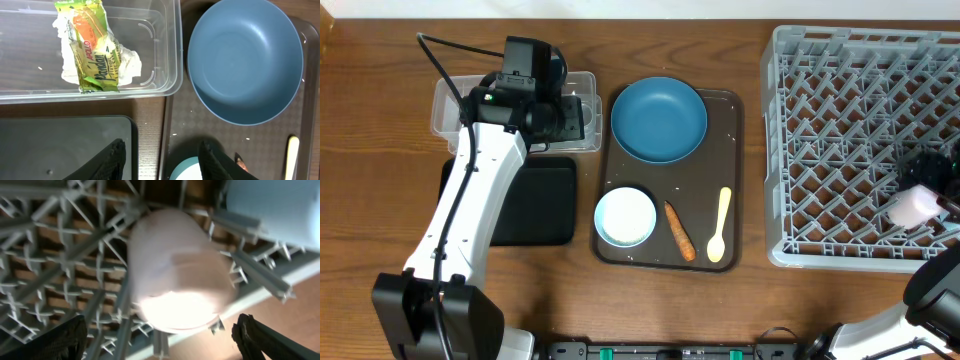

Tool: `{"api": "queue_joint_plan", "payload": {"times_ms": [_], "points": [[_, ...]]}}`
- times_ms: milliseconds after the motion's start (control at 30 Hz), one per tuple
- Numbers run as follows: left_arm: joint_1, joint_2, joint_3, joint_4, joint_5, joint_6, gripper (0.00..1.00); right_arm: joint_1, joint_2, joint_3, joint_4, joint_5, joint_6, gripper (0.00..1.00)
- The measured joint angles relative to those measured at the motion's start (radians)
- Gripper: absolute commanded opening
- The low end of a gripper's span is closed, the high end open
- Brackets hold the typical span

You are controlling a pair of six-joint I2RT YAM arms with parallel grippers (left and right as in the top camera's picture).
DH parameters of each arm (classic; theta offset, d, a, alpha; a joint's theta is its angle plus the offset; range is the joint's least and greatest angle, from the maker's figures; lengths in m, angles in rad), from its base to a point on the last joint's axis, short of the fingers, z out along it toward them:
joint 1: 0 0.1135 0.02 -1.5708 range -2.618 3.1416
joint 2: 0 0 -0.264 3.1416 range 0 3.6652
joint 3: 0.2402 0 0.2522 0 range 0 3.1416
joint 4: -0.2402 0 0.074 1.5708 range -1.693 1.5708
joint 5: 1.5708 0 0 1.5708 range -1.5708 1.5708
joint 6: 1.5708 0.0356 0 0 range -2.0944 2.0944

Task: Sort waste into correct bins and load items into the dishwasher rack
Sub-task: 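Move the right gripper to the yellow spoon and grasp it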

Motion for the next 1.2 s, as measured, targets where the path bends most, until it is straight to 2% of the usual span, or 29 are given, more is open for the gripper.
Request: {"api": "queue_joint_plan", "payload": {"times_ms": [400, 633, 900, 1200], "points": [[0.000, 0.000, 0.000, 0.000, 0.000, 0.000, 0.50, 0.000, -0.005, 0.021, 0.013, -0.076, 0.000, 0.90], [0.000, 0.000, 0.000, -0.004, 0.000, 0.000, 0.50, 0.054, -0.104, 0.068, 0.082, -0.331, -0.101, 0.89], [0.000, 0.000, 0.000, -0.010, 0.000, 0.000, 0.50, 0.354, -0.166, 0.087, 0.091, -0.463, -0.180, 0.88], [0.000, 0.000, 0.000, -0.011, -0.001, 0.000, 0.50, 0.767, -0.090, 0.084, 0.042, -0.351, -0.133, 0.89]]}}
